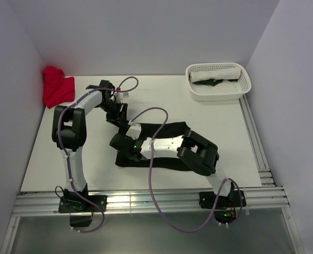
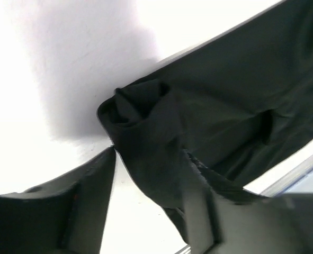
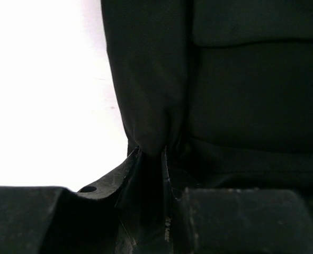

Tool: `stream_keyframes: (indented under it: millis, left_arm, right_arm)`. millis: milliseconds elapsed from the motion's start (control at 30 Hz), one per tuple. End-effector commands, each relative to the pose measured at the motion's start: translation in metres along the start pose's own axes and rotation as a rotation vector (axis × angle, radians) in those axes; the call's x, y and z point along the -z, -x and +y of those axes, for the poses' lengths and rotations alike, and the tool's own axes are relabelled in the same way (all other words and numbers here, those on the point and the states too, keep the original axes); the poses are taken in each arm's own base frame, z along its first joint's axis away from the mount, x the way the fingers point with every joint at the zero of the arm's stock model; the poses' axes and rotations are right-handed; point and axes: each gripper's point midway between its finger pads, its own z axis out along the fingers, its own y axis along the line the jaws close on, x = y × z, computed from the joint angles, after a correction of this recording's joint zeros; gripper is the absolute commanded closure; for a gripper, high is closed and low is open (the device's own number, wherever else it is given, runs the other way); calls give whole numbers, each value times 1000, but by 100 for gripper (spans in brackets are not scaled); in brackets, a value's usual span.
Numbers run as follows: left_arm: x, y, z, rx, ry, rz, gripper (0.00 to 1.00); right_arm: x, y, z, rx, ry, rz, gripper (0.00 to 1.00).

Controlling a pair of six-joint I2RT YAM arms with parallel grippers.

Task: Roll the t-shirts
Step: Roll the tshirt

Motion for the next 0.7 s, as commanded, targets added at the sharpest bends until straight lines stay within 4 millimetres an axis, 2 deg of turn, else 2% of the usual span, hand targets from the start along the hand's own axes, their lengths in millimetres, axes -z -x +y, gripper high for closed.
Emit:
stream_keyframes:
  millis: [0, 67, 100, 133, 167, 200, 233, 267, 300, 333, 400, 433, 667]
  left_arm:
    - [32, 21, -20, -52, -92, -77, 39]
    - [46, 24, -26, -69, -148, -110, 33]
    - [54, 25, -29, -75, -170, -125, 31]
    - [60, 24, -27, -63, -187, -133, 30]
    - [64, 22, -26, -72, -203, -137, 29]
    - [68, 20, -30, -72, -245, -146, 28]
    - [71, 16, -24, -54, -258, -148, 28]
    - [71, 14, -24, -63, -276, -149, 27]
    - [70, 10, -23, -51, -309, -145, 27]
    - [67, 6, -22, -45, -325, -138, 27]
    - [56, -3, -19, -38, -347, -119, 27]
    - [52, -6, -18, -34, -361, -119, 27]
    - [8, -21, -7, 64, -412, -89, 30]
  right_arm:
    - [1, -13, 2, -114, 134, 95, 90]
    - [5, -1, 13, -202, 230, 84, 90]
    - [3, -13, -1, -216, 231, 119, 91]
    - [5, -5, 10, -273, 302, 111, 91]
    - [6, -1, 9, -307, 329, 111, 91]
    - [2, -9, -6, -323, 325, 125, 91]
    - [8, -4, 6, -373, 400, 133, 91]
    - [6, -2, 2, -400, 415, 138, 91]
    - [4, -8, -7, -430, 413, 155, 91]
    - [7, -7, 0, -456, 473, 164, 91]
    - [4, -12, -8, -495, 497, 183, 91]
    - [5, -8, -2, -532, 546, 182, 91]
    - [7, -14, -4, -636, 652, 207, 92]
